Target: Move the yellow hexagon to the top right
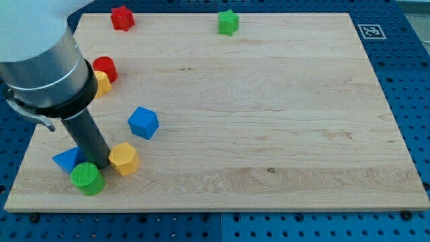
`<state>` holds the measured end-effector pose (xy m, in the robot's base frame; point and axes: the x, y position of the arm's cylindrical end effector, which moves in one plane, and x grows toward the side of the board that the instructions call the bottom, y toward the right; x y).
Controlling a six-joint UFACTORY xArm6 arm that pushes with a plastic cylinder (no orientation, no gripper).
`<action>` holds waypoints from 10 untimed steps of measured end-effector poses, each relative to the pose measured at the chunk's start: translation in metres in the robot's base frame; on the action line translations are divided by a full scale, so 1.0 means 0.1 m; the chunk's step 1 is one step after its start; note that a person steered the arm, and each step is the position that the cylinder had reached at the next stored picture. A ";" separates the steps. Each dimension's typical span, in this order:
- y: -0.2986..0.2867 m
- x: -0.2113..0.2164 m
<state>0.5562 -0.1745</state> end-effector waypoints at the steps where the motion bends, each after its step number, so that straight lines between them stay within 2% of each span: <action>1: 0.21 0.00; 4: 1.34 0.15; 7: 2.43 0.09; 10: 2.47 -0.62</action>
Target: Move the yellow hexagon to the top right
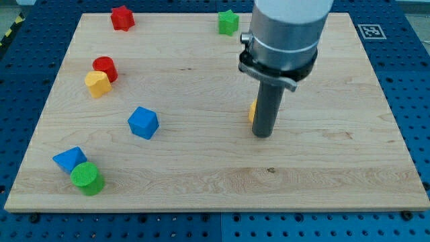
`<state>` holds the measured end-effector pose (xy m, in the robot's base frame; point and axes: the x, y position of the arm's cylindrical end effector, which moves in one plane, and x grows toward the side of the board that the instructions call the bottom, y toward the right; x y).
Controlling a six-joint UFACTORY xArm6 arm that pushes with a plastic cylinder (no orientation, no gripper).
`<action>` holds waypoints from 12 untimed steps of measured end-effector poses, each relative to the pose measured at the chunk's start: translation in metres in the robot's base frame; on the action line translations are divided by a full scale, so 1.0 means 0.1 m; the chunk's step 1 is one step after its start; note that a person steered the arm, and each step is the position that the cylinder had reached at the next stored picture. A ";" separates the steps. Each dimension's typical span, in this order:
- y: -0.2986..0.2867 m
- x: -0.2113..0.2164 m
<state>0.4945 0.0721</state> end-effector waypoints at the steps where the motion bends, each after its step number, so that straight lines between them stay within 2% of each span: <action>1: 0.00 -0.29; 5: -0.10 -1.54; 7: -0.28 -1.67; 9: 0.15 -1.72; 11: 0.29 -1.99; 12: 0.59 -1.99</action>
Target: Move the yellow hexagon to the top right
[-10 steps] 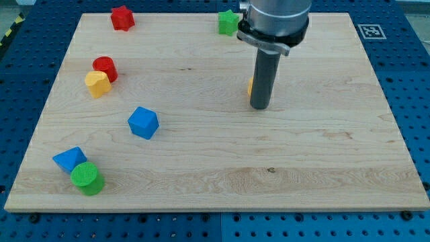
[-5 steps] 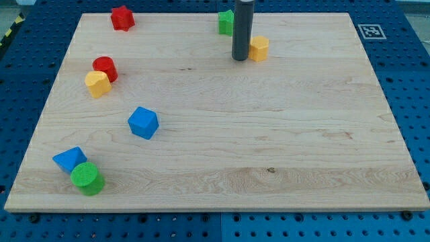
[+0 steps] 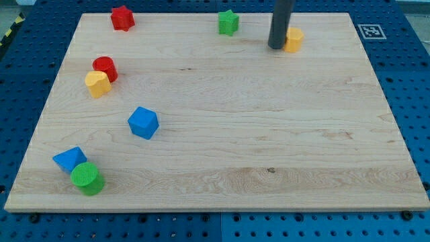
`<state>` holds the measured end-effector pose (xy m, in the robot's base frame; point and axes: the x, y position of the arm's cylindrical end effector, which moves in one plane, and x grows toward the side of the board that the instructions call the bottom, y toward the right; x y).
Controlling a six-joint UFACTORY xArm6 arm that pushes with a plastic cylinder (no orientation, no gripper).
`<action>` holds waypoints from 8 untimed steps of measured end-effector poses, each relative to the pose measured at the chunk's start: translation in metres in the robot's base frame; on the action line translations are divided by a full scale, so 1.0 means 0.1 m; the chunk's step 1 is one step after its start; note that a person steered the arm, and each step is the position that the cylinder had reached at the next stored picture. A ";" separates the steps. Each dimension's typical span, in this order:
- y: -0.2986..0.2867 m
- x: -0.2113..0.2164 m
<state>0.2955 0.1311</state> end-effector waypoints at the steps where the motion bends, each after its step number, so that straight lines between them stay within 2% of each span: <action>1: 0.21 0.00; 4: 0.94 0.01; 6: 1.11 0.30; 8: 1.13 0.04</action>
